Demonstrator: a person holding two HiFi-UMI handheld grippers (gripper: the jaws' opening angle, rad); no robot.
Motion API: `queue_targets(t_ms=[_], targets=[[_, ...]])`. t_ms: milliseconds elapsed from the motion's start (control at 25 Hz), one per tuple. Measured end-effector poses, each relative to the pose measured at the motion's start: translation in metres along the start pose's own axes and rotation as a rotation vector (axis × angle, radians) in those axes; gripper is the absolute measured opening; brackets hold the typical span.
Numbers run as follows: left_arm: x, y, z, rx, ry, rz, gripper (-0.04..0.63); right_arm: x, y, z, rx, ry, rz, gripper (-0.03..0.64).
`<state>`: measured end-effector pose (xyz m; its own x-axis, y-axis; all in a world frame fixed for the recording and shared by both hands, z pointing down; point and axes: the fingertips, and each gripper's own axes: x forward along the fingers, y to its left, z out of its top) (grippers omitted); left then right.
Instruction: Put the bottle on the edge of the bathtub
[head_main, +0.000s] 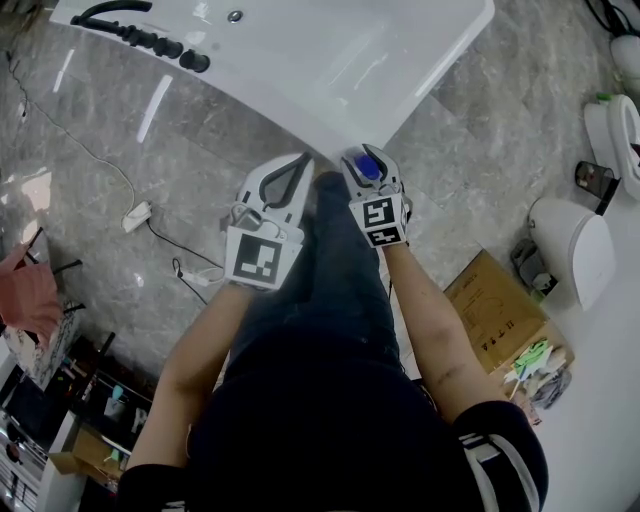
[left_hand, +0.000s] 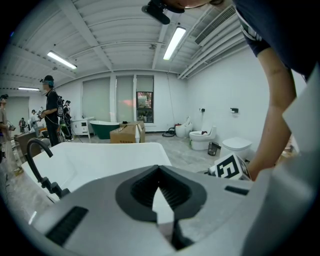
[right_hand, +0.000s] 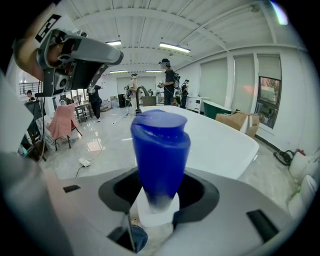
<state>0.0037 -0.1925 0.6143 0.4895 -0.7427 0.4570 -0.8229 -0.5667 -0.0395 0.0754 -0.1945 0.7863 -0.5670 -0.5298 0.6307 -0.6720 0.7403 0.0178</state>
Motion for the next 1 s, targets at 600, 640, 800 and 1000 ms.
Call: queue_targets(t_ms=[600,640,800,1000], targets=[[-0.022,0.001,0.040,0.019,-0.096,0.001,0.000,-0.090,-0.007,0.002,-0.033,0.032,-0.075,0.195],[-0.025,0.002,0.044,0.019,-0.104,0.009,0.000,-0.098,-0.010,0.008,-0.029,0.022,-0.090,0.171],[-0.038,0.009,0.063,0.060,-0.148,0.033,0.000,-0.126,-0.023,0.042,0.019,-0.044,-0.141,0.028],[-0.062,0.022,0.112,0.021,-0.255,0.090,0.000,-0.154,-0.047,0.115,0.041,-0.167,-0.204,0.017]])
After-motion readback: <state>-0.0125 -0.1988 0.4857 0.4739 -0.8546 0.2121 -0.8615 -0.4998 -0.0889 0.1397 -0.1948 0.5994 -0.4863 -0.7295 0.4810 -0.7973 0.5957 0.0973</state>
